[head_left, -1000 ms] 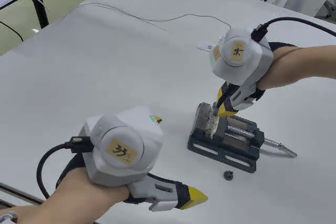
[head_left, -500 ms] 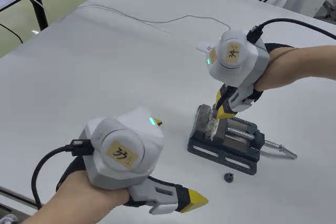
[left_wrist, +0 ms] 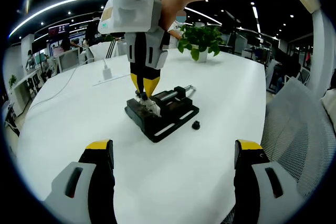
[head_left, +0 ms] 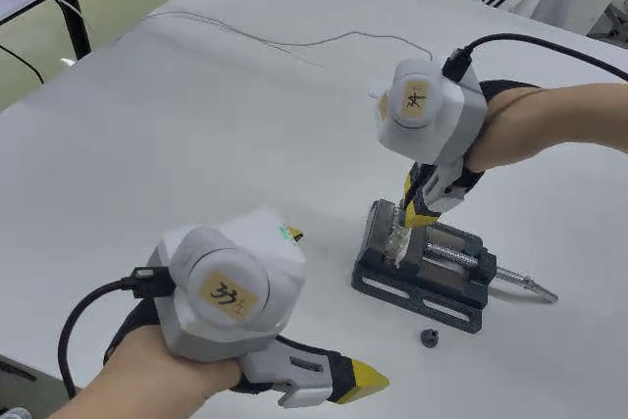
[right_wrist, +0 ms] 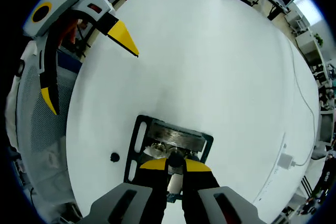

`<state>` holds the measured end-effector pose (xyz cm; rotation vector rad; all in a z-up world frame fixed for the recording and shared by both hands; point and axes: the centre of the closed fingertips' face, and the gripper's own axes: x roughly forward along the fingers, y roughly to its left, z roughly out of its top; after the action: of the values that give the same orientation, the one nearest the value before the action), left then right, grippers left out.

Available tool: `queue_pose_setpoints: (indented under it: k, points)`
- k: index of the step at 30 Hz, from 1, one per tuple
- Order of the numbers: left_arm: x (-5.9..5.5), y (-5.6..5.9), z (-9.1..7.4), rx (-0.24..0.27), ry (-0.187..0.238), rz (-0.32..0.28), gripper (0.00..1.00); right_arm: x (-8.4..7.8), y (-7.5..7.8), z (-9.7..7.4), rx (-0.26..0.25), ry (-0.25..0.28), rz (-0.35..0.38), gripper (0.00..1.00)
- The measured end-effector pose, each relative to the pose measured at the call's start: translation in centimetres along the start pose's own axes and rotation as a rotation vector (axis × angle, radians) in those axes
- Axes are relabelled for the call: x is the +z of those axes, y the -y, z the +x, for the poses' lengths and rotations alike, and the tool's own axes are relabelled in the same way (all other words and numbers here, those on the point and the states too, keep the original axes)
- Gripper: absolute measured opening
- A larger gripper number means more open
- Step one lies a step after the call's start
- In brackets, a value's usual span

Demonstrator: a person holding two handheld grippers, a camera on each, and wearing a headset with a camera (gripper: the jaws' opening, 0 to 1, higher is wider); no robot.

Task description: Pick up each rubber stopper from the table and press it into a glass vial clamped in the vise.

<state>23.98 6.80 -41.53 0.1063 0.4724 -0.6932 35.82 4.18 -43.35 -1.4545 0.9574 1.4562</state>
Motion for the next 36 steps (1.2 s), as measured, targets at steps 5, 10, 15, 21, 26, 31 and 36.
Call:
queue_pose_setpoints:
  k: [5,10,15,21,26,31,36]
  points:
    - [-0.03,-0.05,0.02,0.0,0.001,-0.002,0.95,0.02,-0.04,0.08,-0.017,-0.015,0.029,0.04]
    - [0.03,0.01,0.02,0.002,0.005,-0.009,0.95,0.0,-0.06,0.12,-0.054,-0.032,0.069,0.04]
    - [-0.23,0.71,0.41,-0.008,0.006,-0.022,0.94,0.06,-0.18,0.17,-0.095,-0.059,0.101,0.04]
    - [0.02,0.83,0.3,-0.011,0.009,-0.018,0.94,-0.05,0.26,0.12,-0.098,-0.018,0.124,0.05]
    - [-0.03,0.45,0.12,-0.004,0.005,-0.018,0.94,-0.07,0.08,0.02,-0.088,0.015,0.095,0.07]
    - [-0.21,0.42,0.13,-0.003,0.0,-0.024,0.93,-0.02,-0.06,-0.1,-0.081,0.043,0.086,0.07]
    - [-0.39,0.46,0.21,-0.004,-0.005,-0.034,0.92,0.12,-0.29,-0.21,-0.064,0.073,0.111,0.1]
